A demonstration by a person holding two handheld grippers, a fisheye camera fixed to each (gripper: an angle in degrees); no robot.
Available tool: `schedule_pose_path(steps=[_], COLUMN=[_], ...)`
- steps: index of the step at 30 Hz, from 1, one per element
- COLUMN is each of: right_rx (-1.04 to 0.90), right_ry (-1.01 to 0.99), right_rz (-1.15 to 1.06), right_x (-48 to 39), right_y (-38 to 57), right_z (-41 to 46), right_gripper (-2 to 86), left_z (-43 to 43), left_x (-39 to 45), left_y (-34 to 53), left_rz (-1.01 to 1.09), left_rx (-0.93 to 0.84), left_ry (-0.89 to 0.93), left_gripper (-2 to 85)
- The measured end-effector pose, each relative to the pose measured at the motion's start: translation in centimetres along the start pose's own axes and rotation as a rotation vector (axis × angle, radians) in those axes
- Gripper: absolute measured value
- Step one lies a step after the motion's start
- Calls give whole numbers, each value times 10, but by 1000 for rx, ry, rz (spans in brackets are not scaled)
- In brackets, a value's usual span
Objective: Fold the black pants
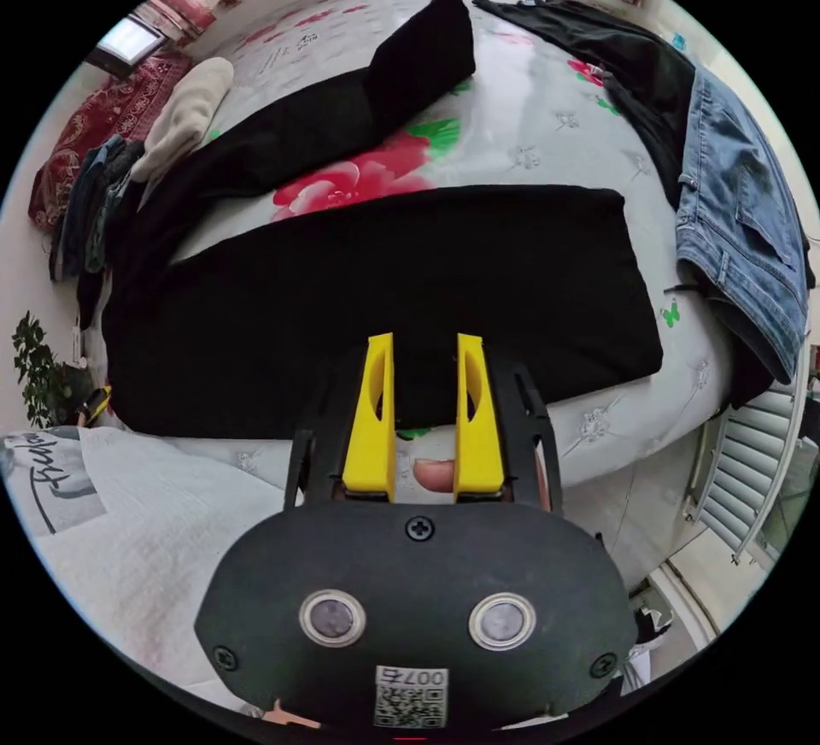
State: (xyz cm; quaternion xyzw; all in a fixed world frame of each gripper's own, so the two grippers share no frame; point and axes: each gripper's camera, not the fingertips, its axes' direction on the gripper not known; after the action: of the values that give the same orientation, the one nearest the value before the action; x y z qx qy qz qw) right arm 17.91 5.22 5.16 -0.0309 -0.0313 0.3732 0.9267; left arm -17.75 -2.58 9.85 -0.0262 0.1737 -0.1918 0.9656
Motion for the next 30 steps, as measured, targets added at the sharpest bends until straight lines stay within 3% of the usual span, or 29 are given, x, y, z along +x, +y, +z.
schedule_pose_path(steps=[5,7,13,17,19,23,26,30], right_rx=[-30,-24,-49,-120,40,299,334,315], right_ry=[128,144,195,62,28,-147,-202,-205], right_rz=[-100,-115,-160,117,162,125,74,22], right_x=[-9,-12,4,60,64,45,23,-5], right_y=[8,13,57,58,56,20,-28,-97], right_z=[14,13,0,-17,-52,-112,-118,-114], right_gripper=[85,87,99,104,101,102,104,104], left_z=[14,13,13,0,-15,-66,-94,-91], left_x=[39,44,61,42,27,-10,-20,-8], left_y=[-18,-20,25,52,55,52,38,9], left_rz=[192,238,456,383,322,210,184,196], left_rx=[-85,-117,-170,-207,-173,-31,86,76], left_ry=[-191,-184,-378,-270,-175,77,82,84], left_gripper=[74,44,-6,-5,-1,11,26,43])
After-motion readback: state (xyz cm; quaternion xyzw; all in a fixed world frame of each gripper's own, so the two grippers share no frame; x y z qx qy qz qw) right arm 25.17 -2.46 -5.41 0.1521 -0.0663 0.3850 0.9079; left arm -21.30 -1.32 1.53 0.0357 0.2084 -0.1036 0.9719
